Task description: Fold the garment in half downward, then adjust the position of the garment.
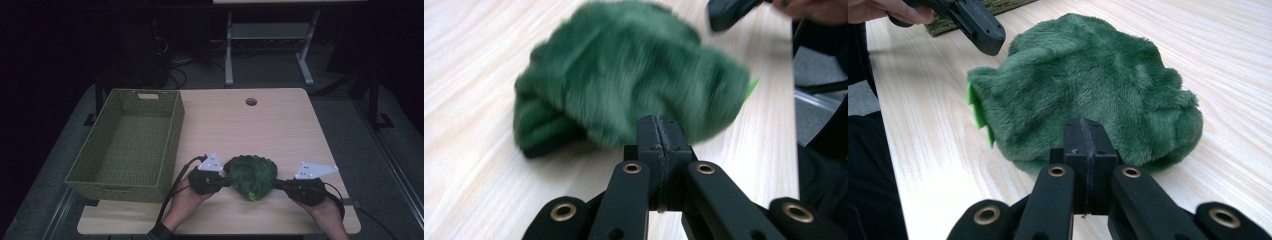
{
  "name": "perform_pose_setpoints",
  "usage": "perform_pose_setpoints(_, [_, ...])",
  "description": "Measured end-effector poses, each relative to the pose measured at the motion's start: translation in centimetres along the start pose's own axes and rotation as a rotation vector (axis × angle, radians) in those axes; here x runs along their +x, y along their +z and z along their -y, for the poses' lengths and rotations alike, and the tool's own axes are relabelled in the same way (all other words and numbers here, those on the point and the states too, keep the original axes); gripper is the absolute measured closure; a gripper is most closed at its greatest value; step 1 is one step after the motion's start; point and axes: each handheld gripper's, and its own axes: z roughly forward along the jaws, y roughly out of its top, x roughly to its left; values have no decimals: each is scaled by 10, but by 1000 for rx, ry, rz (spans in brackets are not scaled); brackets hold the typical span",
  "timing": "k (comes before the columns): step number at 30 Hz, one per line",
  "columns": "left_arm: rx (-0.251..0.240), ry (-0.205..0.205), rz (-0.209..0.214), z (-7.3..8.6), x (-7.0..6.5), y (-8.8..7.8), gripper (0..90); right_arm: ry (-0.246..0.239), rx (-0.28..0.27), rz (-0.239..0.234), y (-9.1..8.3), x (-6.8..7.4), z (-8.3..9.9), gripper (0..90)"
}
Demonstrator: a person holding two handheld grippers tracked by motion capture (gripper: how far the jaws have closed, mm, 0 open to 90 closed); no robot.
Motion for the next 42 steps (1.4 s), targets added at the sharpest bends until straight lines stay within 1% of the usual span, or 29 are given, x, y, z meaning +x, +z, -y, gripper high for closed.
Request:
perform_pose_setpoints(2, [-11,5,9,-7,-2,3,896,-3,12,-10,5,-1,-1,899])
perform_pose_setpoints(4, [14,14,-2,-10,-2,10,895,-11,30,-25,11,-1,-1,899])
perform_pose_setpoints(5, [25,17,-9,-10,0,14,896,-13,41,-24,14,-1,0,899])
perform_pose_setpoints(6, [35,6,-13,-8,3,19,896,-19,55,-22,18,-1,0,899])
perform_pose_setpoints(8, [67,1,-39,-4,8,28,896,-12,78,-16,23,-2,0,899])
perform_pose_setpoints(9, [87,4,-43,-3,11,32,896,-17,85,-18,26,-5,1,899])
perform_pose_setpoints(10, [93,-8,-49,-1,13,36,896,-7,102,-16,30,-6,1,899])
perform_pose_setpoints(11, [111,3,-61,0,14,39,896,-7,118,-14,34,-7,2,899])
perform_pose_setpoints(12, [117,-1,-72,0,15,42,896,-8,130,-13,38,-8,3,899])
perform_pose_setpoints(15, [147,10,-95,2,19,51,896,-8,160,-17,48,-8,5,899])
perform_pose_setpoints(16, [161,20,-98,2,20,53,896,-21,165,-16,51,-8,5,899])
perform_pose_setpoints(18, [168,22,-104,3,21,57,896,-21,178,-12,54,-7,5,900])
perform_pose_setpoints(19, [174,26,-104,3,22,57,897,-14,174,-15,55,-7,6,900])
perform_pose_setpoints(20, [170,23,-102,3,23,58,896,-9,177,-19,55,-7,6,900])
perform_pose_setpoints(21, [166,20,-101,3,23,58,896,-8,172,-19,55,-8,7,899])
perform_pose_setpoints(23, [158,12,-91,3,24,54,896,-7,179,-16,54,-8,7,899])
perform_pose_setpoints(25, [135,-9,-79,3,25,48,895,-12,165,-15,49,-7,7,899])
perform_pose_setpoints(26, [119,-26,-75,2,24,45,895,-4,156,-15,46,-7,6,899])
perform_pose_setpoints(29, [89,-37,-68,0,24,36,894,-9,113,-11,36,-7,2,898])
perform_pose_setpoints(30, [83,-29,-65,-2,23,31,890,-12,100,-6,31,-7,0,898])
perform_pose_setpoints(31, [83,-29,-65,-2,23,31,888,-13,74,-3,26,-7,-4,898])
perform_pose_setpoints(32, [67,-35,-60,-4,19,26,886,-12,59,-1,23,-7,-6,898])
perform_pose_setpoints(34, [58,-29,-52,-4,14,20,884,-14,33,6,16,-9,-12,898])
perform_pose_setpoints(37, [51,-33,-35,-3,7,13,887,-16,17,21,14,-15,-21,899])
perform_pose_setpoints(38, [55,-27,-32,-2,5,11,890,-17,17,31,14,-18,-24,899])
perform_pose_setpoints(42, [64,-21,-13,6,-5,8,894,-7,6,67,20,-35,-34,899])
